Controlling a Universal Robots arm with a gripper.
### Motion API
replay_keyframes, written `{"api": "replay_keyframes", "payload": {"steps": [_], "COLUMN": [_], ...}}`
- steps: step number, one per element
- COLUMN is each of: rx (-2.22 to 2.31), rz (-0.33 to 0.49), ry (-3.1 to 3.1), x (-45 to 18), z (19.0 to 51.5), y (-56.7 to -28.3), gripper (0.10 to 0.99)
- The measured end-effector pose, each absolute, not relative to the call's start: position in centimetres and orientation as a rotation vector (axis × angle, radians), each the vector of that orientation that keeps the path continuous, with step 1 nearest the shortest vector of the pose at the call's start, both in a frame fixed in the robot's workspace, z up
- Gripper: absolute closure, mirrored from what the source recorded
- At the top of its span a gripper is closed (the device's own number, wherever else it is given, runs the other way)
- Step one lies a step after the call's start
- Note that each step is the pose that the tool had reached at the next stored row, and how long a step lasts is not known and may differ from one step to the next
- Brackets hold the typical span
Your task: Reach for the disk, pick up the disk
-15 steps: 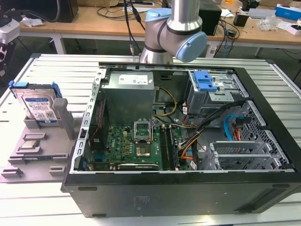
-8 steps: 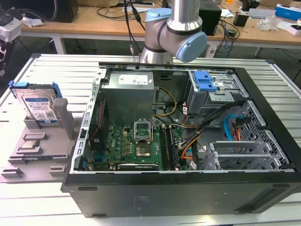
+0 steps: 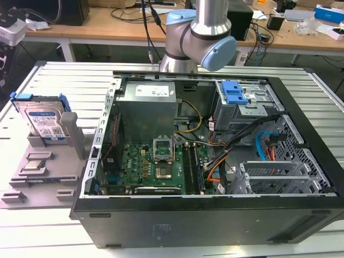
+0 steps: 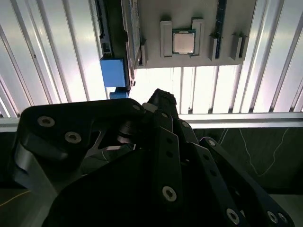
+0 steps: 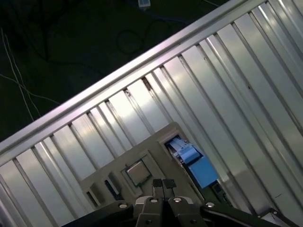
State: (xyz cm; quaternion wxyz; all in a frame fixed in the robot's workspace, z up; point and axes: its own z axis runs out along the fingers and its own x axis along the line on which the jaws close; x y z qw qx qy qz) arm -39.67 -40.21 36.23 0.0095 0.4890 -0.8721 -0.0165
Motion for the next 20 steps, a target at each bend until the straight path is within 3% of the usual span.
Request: {"api": "replay_keyframes", "payload": {"steps": [20], "rx": [1.791], "rz": [-0.048], "ry": [-2.554], "x": [-39.67], "z": [36.23], "y": [-40.2], "gripper": [0.98]}}
